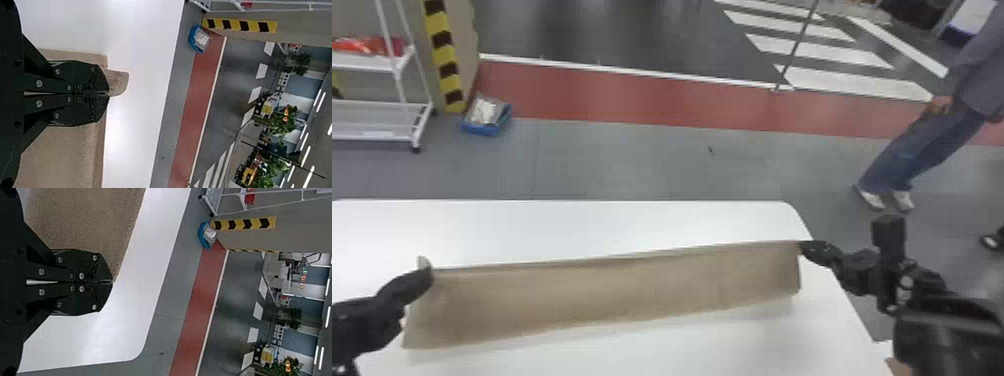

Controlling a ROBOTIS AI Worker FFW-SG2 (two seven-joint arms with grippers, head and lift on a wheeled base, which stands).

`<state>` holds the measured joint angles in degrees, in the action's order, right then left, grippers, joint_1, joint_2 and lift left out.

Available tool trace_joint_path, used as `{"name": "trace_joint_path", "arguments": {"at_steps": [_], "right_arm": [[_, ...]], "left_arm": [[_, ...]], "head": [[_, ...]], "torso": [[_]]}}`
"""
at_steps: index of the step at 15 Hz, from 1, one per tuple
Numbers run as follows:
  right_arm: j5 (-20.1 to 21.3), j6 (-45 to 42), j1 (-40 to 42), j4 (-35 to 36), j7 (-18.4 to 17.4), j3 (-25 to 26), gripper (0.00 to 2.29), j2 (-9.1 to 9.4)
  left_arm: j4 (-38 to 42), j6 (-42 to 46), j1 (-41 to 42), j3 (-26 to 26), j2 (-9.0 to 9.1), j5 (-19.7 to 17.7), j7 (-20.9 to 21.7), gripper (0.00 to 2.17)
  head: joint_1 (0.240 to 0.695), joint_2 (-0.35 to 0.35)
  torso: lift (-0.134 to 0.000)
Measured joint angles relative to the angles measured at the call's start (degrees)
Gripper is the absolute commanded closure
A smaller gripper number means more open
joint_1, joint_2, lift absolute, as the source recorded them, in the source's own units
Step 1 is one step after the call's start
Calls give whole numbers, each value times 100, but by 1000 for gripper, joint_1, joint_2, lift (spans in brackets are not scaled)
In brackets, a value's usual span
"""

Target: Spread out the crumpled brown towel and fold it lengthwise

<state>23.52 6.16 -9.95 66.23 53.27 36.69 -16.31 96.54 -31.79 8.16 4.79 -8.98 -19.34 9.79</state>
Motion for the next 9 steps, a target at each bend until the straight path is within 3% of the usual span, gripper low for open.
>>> {"name": "trace_joint_path", "arguments": {"at_steps": [9], "right_arm": [[235, -78, -51, -352, -510, -523, 1595, 11]], "left_arm": [[-515, 109, -436, -477, 11, 398, -414, 1609]], "head": [[695, -269]], "torso": [[0]]}}
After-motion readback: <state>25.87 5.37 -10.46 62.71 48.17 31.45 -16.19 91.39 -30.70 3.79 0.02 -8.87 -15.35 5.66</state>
